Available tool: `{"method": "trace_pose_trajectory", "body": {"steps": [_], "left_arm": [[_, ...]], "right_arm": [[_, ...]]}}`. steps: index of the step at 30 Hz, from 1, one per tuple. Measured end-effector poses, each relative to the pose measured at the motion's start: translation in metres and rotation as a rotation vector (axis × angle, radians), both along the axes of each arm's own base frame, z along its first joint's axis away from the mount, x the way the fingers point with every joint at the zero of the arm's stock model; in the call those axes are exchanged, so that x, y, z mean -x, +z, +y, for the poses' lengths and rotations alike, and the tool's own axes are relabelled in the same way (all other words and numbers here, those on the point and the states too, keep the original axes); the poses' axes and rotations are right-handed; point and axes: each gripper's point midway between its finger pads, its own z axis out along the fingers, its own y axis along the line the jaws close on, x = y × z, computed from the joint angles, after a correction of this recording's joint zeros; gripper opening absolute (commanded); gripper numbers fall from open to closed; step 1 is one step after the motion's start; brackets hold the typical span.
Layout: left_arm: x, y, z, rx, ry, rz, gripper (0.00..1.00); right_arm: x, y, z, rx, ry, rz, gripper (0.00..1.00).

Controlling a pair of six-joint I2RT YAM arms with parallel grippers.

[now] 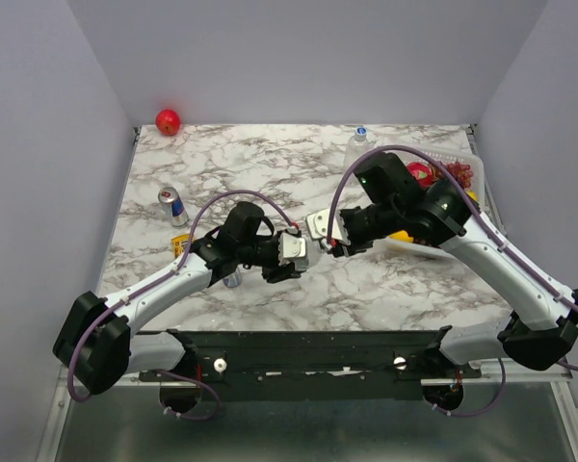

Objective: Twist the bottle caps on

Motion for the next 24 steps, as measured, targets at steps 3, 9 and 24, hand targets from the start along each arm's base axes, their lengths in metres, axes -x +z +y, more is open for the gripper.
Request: {"method": "trace_pose_trajectory", "body": {"steps": [3, 9, 24], "left_arm": [[-0.001, -0.001, 0.002, -0.008, 0.008, 0.002, 0.0], [-0.003, -0.002, 0.003, -0.013, 0.02, 0.005, 0.0], [-0.008, -0.003, 0.004, -0.02, 0.043, -0.01, 0.0]], "right_arm": [[-0.002, -0.002, 0.001, 0.003, -0.006, -0.014, 0.31], [-0.008, -0.002, 0.003, -0.004, -0.021, -0.041, 0.31], [-0.013, -0.007, 0.005, 0.001, -0.036, -0.067, 0.29]]}}
